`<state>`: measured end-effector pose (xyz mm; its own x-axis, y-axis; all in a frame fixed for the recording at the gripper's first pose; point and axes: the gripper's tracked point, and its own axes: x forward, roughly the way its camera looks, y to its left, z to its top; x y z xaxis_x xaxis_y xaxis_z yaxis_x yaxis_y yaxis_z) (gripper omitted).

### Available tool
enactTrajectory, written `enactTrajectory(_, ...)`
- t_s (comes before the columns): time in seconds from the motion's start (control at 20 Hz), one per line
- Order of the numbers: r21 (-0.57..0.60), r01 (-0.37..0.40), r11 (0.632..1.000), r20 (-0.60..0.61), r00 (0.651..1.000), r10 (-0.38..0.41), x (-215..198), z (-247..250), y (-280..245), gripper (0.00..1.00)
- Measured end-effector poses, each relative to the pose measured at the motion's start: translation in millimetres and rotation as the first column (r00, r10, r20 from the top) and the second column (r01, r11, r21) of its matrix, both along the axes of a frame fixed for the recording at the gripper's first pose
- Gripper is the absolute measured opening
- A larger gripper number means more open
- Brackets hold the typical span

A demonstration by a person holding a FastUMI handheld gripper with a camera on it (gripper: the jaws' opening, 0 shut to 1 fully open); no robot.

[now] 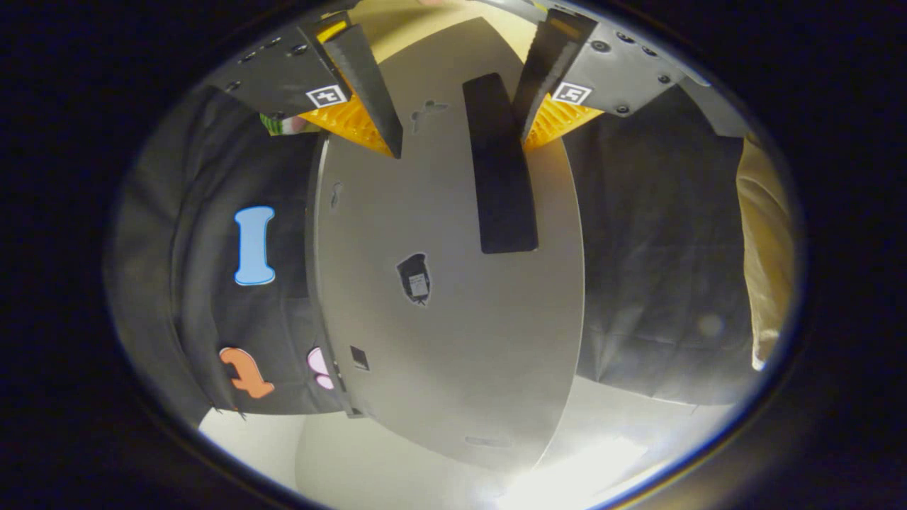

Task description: Open the shoe cabinet door, grab the shoes and put them into the shoe cabinet, then close the shoe cabinet door.

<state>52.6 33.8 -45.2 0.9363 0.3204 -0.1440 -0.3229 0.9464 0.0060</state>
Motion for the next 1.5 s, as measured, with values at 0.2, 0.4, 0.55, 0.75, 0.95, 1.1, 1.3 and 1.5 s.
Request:
enactTrajectory(0.2, 0.026, 0.006, 1.0, -0.008, 1.0, -0.006, 23, -7, 19, 0.94)
enactTrajectory(0.4, 0.038, 0.006, 0.999, 0.0, 1.0, -0.006, 44, -10, 46, 0.95)
enactTrajectory(0.55, 0.042, -0.002, 0.999, 0.012, 1.0, 0.002, 62, -14, 64, 0.95)
enactTrajectory(0.75, 0.114, -0.002, 0.994, -0.028, 1.0, 0.005, 89, -26, 85, 0.96)
enactTrajectory(0.95, 0.156, 0.027, 0.987, -0.041, 0.999, -0.021, 107, -31, 97, 0.96)
enactTrajectory(1.1, 0.162, 0.047, 0.986, -0.048, 0.998, -0.04, 117, -36, 106, 0.96)
enactTrajectory(1.3, 0.177, 0.08, 0.981, -0.055, 0.996, -0.071, 129, -40, 111, 0.96)
enactTrajectory(1.5, 0.174, 0.122, 0.977, -0.056, 0.992, -0.114, 134, -42, 113, 0.96)
